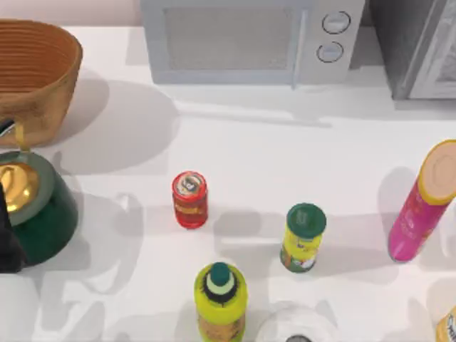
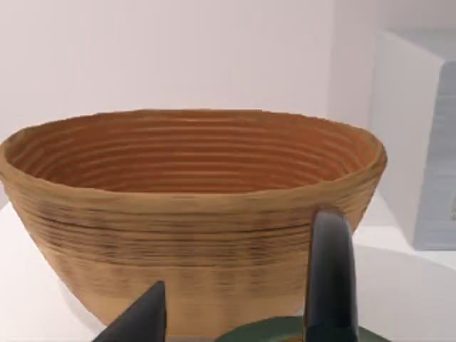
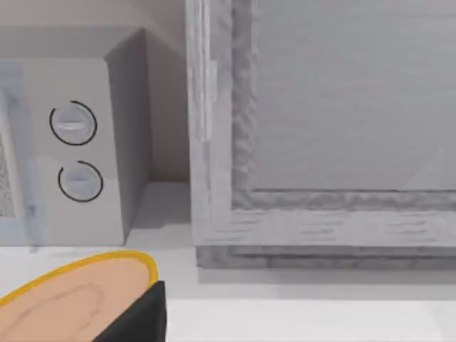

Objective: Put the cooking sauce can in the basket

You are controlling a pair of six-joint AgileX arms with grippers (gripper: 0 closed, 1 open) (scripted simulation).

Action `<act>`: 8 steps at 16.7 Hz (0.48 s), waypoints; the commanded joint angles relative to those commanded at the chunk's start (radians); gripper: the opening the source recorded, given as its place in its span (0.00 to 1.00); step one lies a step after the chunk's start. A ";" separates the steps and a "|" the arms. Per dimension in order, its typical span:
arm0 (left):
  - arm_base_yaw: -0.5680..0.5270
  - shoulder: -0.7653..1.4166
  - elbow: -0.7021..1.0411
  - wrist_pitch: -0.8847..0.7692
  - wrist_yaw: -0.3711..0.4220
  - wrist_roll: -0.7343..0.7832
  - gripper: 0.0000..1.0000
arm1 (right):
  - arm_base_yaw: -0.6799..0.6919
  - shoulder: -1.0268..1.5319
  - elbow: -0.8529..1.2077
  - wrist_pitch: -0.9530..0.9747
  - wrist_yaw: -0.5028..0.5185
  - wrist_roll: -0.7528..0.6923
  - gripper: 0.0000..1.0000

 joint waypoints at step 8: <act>-0.071 0.220 0.147 -0.067 0.100 0.187 1.00 | 0.000 0.000 0.000 0.000 0.000 0.000 1.00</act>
